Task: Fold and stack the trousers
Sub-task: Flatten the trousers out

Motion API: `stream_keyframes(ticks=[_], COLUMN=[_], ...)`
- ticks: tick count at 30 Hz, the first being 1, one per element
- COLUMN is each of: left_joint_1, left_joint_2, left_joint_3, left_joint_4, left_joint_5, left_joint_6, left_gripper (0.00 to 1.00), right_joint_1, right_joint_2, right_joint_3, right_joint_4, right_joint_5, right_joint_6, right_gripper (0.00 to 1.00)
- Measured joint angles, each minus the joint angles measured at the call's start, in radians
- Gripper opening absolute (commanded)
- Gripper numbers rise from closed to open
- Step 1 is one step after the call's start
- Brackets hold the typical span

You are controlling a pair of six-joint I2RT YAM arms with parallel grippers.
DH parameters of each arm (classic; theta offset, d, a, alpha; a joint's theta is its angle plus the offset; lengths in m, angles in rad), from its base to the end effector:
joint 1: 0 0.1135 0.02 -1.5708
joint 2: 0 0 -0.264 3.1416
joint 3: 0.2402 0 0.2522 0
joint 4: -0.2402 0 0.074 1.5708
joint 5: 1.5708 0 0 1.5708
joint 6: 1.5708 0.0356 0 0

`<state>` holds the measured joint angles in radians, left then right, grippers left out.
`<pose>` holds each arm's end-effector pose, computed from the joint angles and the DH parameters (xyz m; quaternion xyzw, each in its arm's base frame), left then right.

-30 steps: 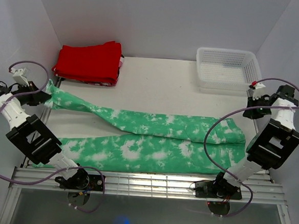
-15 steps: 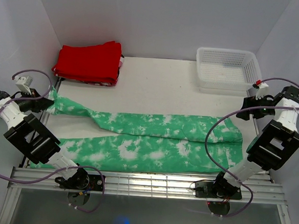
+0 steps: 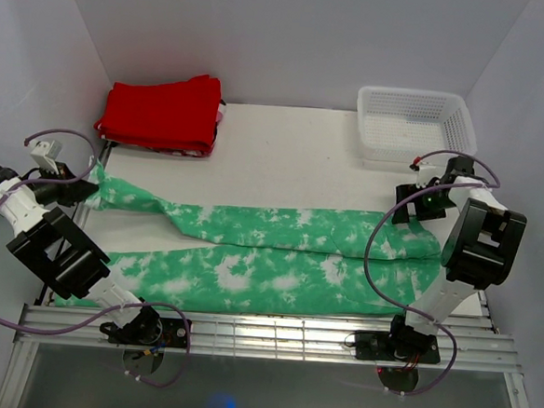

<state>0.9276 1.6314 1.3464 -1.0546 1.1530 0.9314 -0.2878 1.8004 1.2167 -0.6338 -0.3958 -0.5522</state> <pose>0.2109 0.2271 0.2796 0.0645 0.8327 -0.2464 0.4917 0.3438 -0.0875 0.1854 -0.1615 0.9522 0.1065 0.2362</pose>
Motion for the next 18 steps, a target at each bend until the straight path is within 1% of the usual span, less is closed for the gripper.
stream_keyframes(ticks=[3,5,6,7,8,9,10,13,16,18], left_joint_1=[0.000,0.000,0.000,0.000,0.000,0.000,0.000,0.000,0.000,0.000], left_joint_2=[0.000,0.000,0.000,0.000,0.000,0.000,0.000,0.000,-0.001,-0.001], left_joint_3=[0.000,-0.002,-0.005,-0.009,-0.014,-0.018,-0.022,-0.027,-0.027,-0.021], left_joint_4=[0.000,0.000,0.000,0.000,0.000,0.000,0.000,-0.001,-0.004,-0.007], left_joint_5=[0.000,0.000,0.000,0.000,0.000,0.000,0.000,0.000,-0.001,-0.008], left_joint_6=[0.007,0.011,0.011,0.013,0.014,0.014,0.015,0.014,0.010,-0.001], left_gripper=[0.00,0.00,0.00,0.00,0.00,0.00,0.00,0.00,0.00,0.00], right_joint_1=[0.017,0.028,0.034,0.037,0.040,0.042,0.042,0.040,0.034,0.022], right_joint_2=[0.014,0.014,0.015,0.015,0.017,0.021,0.025,0.039,0.021,-0.022], right_joint_3=[-0.036,-0.051,-0.053,-0.055,-0.055,-0.054,-0.053,-0.047,-0.048,-0.048], right_joint_4=[0.045,0.070,0.083,0.092,0.101,0.106,0.114,0.111,0.099,0.083], right_joint_5=[0.067,0.093,0.106,0.110,0.113,0.114,0.117,0.084,0.056,0.025], right_joint_6=[0.025,0.033,0.039,0.045,0.048,0.048,0.050,0.069,0.069,0.058], right_gripper=[0.97,1.00,0.93,0.80,0.71,0.60,0.35,0.08,0.08,0.08])
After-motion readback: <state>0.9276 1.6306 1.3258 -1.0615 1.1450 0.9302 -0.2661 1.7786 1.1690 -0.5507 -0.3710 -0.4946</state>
